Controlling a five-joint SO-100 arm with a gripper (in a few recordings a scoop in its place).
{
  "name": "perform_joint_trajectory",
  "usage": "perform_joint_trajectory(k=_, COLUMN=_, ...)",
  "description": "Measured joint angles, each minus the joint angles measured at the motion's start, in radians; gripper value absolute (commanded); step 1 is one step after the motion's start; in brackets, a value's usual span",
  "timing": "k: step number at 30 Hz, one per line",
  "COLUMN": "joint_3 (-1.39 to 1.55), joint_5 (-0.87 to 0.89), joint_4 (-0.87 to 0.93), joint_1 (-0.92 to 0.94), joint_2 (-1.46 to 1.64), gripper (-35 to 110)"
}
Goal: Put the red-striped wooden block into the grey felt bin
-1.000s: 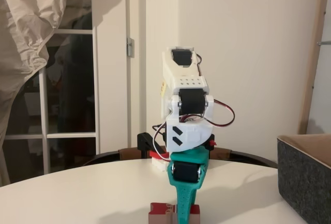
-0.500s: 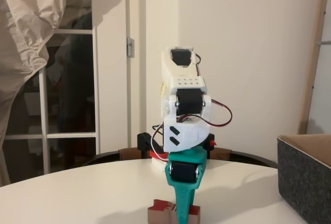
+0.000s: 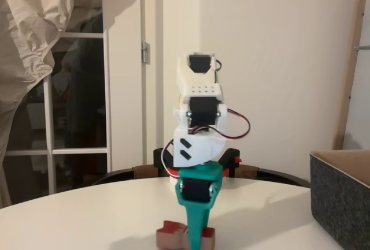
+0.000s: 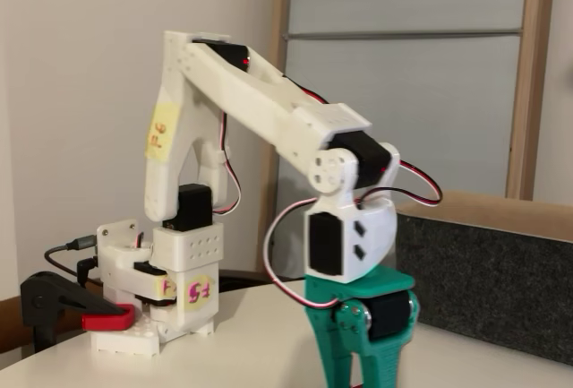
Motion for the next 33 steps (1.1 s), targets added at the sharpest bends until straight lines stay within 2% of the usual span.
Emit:
perform_joint_trajectory(k=12, joint_3=0.002, joint_5=0.037, joint_4=0.0, joint_1=0.008, joint_2=0.199, gripper=4)
perform_joint_trajectory(k=28, joint_3=-0.014, joint_5=-0.021, joint_4=0.0, joint_1=-0.021, joint_2=0.522, gripper=4)
perform_joint_trajectory(k=33, joint_3=-0.052, joint_5=-0.071, joint_4=0.0, joint_1=-0.092, joint_2=0.578, gripper=3)
